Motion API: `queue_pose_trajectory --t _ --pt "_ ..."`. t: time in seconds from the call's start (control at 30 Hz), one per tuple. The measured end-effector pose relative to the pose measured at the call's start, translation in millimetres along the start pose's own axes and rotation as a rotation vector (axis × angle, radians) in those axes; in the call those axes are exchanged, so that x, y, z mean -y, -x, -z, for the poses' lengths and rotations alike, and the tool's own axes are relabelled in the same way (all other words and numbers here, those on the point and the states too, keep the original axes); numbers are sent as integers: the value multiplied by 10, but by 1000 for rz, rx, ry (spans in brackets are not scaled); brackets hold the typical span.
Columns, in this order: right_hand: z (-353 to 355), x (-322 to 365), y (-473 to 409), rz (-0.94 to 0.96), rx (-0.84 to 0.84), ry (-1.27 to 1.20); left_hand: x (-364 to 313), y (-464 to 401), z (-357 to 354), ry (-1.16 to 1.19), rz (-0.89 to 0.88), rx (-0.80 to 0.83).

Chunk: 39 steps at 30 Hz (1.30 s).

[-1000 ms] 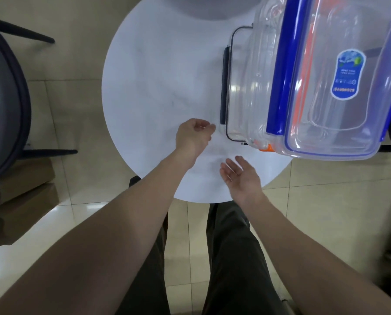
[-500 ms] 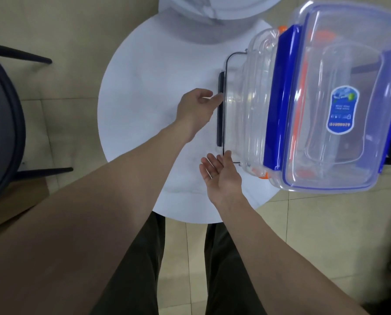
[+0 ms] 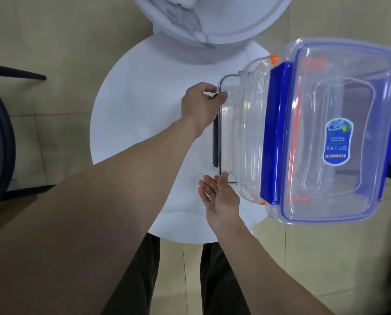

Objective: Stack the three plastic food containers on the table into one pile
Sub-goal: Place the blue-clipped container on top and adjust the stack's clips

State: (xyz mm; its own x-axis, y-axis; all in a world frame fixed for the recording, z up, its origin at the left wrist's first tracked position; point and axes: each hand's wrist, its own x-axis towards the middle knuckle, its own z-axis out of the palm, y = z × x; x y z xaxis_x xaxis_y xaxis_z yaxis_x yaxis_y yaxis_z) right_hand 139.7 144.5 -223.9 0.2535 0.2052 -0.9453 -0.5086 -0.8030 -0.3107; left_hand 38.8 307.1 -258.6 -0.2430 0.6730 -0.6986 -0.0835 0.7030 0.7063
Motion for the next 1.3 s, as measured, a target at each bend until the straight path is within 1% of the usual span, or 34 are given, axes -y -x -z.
queue_pose_trajectory --t 0.2,0.4,0.57,0.77,0.97,1.3 --pt "136 168 -66 52 -41 55 -68 -28 -56 -62 18 -12" --pt "399 504 -193 148 -93 143 -63 -17 -174 -96 31 26" --pt "508 801 -303 212 -111 232 -134 -36 -283 -65 55 27" --pt "548 1061 -426 289 -132 289 -241 -89 -326 36 119 47" --pt "565 1344 -509 360 -110 357 -310 -120 -385 96 134 35" --pt "594 1585 -594 361 -78 423 -378 -176 -442 95 129 23"
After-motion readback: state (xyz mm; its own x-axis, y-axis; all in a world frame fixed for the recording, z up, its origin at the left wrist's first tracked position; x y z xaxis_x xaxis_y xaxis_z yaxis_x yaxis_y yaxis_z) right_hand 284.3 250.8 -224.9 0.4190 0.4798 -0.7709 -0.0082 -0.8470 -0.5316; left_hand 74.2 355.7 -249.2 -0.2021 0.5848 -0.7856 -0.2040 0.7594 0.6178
